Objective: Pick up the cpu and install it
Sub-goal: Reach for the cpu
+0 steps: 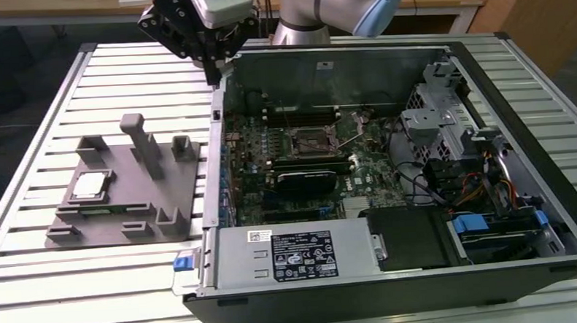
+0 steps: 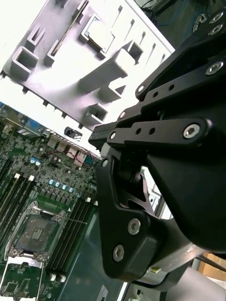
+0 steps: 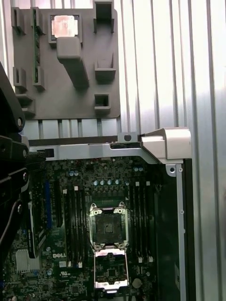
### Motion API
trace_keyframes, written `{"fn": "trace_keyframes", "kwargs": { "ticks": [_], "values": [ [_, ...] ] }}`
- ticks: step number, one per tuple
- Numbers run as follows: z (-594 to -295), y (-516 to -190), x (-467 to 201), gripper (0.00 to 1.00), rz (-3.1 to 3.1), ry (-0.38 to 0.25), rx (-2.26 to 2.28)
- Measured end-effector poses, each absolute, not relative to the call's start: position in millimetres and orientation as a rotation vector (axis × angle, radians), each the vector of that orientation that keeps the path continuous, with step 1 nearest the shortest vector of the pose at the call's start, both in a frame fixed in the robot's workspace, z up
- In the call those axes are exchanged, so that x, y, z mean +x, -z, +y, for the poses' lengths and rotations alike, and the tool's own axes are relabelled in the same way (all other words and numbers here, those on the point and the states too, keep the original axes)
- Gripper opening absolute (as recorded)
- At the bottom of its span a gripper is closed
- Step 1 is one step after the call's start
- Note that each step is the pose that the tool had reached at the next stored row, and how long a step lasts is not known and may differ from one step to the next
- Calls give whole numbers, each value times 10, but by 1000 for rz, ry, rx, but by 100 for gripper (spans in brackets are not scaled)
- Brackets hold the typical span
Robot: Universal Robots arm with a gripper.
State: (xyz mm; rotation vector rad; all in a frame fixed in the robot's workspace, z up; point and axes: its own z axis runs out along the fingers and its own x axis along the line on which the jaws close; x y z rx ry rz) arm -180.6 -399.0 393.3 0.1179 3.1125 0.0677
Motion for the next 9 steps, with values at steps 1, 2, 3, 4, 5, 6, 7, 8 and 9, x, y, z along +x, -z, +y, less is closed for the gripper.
{"fn": "trace_keyframes", "kwargs": {
  "ticks": [1, 2, 3, 4, 5, 6, 7, 8, 9],
  "values": [
    [-3990, -3933, -1815, 11, 3112, -68, 118],
    [-3990, -3933, -1825, 11, 3112, -68, 118],
    [-3990, -3933, -1835, 11, 3112, -68, 118],
    [-3990, -3933, -1845, 11, 3112, -68, 118],
    [-3991, -3933, -1855, 11, 3112, -68, 118],
    [-3991, -3933, -1865, 11, 3112, -68, 118],
    [-3991, -3933, -1876, 11, 3113, -68, 118],
    [-3991, -3933, -1887, 11, 3112, -68, 118],
    [-3991, -3933, -1897, 11, 3112, -68, 118]
  ]
}}
